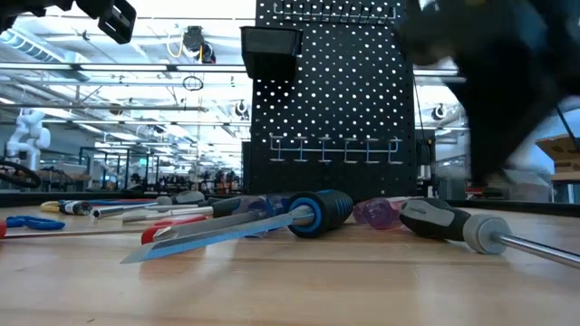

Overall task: Hang tools onto peg board
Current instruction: Put the extension bar in the black bin on the peg board

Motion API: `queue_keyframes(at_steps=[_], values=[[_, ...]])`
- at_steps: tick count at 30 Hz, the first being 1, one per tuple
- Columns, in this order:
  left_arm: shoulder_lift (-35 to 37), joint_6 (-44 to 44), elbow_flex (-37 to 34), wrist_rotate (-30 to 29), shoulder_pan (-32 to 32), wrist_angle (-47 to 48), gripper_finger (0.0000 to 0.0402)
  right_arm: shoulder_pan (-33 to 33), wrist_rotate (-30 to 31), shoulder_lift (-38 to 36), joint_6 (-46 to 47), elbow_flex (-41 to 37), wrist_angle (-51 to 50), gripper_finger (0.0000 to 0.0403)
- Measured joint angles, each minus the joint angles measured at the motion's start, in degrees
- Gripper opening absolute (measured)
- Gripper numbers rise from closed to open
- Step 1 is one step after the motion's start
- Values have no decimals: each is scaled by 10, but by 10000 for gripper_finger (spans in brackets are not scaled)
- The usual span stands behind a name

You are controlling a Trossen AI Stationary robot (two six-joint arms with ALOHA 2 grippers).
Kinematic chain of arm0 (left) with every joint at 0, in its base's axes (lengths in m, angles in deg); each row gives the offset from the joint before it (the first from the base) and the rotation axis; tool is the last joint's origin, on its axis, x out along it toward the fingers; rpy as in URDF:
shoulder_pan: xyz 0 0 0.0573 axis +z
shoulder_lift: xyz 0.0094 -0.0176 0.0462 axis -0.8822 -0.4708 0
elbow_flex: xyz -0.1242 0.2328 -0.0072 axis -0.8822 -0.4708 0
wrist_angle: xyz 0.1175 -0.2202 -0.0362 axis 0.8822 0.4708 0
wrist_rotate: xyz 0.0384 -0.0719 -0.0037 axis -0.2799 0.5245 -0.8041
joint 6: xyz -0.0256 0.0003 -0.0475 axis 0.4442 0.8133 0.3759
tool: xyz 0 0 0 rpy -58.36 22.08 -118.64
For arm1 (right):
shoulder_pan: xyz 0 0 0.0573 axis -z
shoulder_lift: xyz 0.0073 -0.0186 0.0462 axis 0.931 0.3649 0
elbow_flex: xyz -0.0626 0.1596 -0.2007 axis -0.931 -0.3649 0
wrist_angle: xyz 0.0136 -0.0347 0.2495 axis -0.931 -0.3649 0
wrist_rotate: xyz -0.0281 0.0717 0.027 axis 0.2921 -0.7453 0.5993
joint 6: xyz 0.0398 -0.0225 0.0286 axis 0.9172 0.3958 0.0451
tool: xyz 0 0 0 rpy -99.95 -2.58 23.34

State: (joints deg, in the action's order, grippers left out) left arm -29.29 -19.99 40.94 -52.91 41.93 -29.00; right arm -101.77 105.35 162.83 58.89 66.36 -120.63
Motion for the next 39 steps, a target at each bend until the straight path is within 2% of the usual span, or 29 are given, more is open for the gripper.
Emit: queue_keyframes(at_steps=[4,7,10,12,17,20,27,32,36,39], values=[[0,0,0,0,0,0,127,4,112,0,-44,86,-17,25],[0,0,0,0,0,0,127,13,262,-1,-95,142,5,25],[0,0,0,0,0,-1,127,32,393,-1,-192,191,72,25],[0,0,0,0,0,-2,127,51,435,-1,-279,227,118,25],[0,0,0,0,0,-4,127,120,444,-2,-533,282,279,25],[0,-2,0,0,0,-4,127,159,443,-2,-611,302,324,25],[0,0,0,0,0,18,127,227,442,-2,-626,311,304,25],[0,1,0,0,0,19,127,246,441,2,-604,311,256,25],[0,1,0,0,0,19,127,257,441,2,-596,311,248,46],[0,1,0,0,0,19,127,268,406,2,-595,311,247,62]])
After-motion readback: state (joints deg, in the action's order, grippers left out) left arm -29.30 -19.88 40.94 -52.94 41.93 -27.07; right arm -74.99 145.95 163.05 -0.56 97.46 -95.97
